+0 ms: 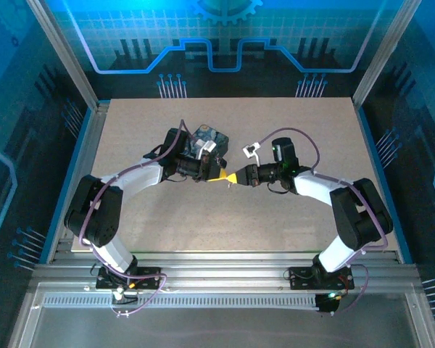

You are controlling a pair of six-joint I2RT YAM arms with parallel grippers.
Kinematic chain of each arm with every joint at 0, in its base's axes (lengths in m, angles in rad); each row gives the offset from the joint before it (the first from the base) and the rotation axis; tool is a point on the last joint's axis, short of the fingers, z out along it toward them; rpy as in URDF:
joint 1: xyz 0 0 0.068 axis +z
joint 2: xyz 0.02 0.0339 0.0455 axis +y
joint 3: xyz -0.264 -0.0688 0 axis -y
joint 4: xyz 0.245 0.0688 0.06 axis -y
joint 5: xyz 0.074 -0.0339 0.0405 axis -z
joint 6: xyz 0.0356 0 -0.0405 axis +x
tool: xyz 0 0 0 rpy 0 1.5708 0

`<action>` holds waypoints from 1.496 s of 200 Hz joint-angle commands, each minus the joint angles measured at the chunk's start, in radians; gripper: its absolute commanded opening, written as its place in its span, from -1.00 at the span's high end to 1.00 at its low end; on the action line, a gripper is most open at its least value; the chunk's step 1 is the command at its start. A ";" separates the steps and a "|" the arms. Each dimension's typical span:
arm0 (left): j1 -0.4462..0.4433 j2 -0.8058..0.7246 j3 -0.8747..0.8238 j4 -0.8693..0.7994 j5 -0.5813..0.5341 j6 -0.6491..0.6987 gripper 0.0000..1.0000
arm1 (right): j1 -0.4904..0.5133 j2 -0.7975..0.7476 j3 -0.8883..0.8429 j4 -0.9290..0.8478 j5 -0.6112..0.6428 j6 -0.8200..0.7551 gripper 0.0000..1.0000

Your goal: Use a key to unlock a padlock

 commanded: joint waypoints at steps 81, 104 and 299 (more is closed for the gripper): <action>-0.010 -0.054 0.002 -0.058 -0.505 -0.098 0.02 | -0.065 -0.073 -0.079 -0.070 0.135 0.073 1.00; -0.058 -0.017 0.011 -0.027 -0.588 -0.138 0.01 | -0.094 -0.077 -0.079 -0.097 0.193 0.101 1.00; 0.005 0.174 0.201 -0.247 -1.092 -0.128 -0.17 | -0.111 -0.174 -0.043 -0.337 0.364 0.055 1.00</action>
